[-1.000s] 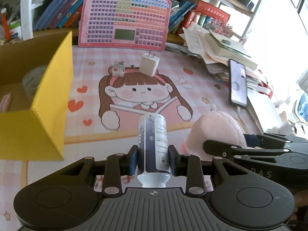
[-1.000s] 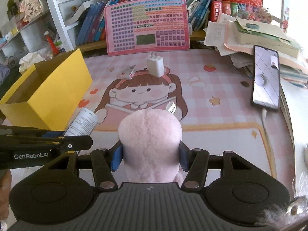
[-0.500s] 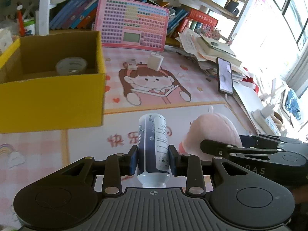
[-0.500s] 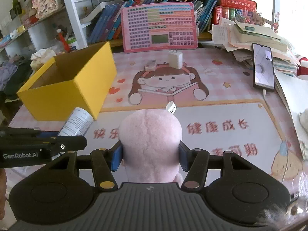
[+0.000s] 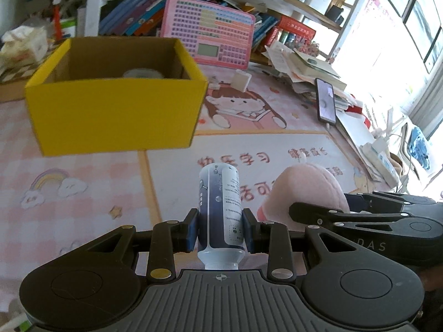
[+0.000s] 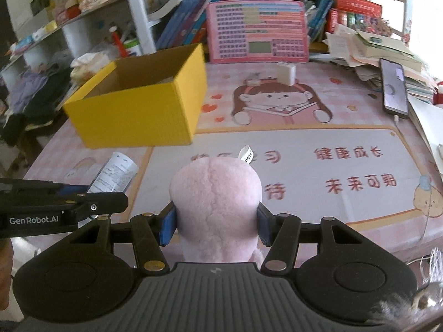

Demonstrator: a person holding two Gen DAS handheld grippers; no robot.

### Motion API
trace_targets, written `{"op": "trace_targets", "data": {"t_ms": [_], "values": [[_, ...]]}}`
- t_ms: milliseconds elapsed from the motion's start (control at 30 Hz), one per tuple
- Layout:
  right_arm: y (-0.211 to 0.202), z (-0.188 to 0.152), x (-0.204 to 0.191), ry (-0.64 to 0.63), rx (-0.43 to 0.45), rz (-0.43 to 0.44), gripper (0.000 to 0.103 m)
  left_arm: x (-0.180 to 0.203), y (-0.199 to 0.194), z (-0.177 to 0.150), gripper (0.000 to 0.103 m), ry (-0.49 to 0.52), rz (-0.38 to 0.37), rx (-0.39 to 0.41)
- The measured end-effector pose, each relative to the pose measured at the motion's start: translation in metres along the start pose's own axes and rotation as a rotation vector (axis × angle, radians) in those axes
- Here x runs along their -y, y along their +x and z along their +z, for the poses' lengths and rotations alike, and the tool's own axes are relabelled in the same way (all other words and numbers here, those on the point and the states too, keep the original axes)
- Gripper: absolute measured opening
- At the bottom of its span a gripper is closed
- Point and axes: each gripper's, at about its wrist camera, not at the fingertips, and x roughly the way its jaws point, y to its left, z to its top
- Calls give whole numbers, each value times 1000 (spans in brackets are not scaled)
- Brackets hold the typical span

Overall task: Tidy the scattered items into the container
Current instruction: 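Lift the plush pig and white bottle and carry them over the yellow box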

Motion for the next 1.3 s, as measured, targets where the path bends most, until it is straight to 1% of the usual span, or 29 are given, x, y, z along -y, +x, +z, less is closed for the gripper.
{"op": "trace_targets", "data": {"t_ms": [200,367,533,867,1067,1200,1300], "values": [[2,-7,-28,-66,-36,45,54,-19,-14,-15,31,-51,22,2],[5,-8,-49,-119,-47,83,54,-33,-26,-21,31,-81,43,19],[9,-4,-65,-156,-38,112,54,-49,-39,-23,31,-106,73,45],[16,5,-97,-232,-14,192,54,-79,-58,-29,31,-175,142,72],[21,10,-107,-258,-6,216,54,-84,-61,-27,31,-185,157,84],[26,15,-110,-267,0,222,54,-86,-61,-22,31,-183,168,98],[29,20,-113,-298,18,227,54,-85,-58,-16,31,-173,181,110]]}}
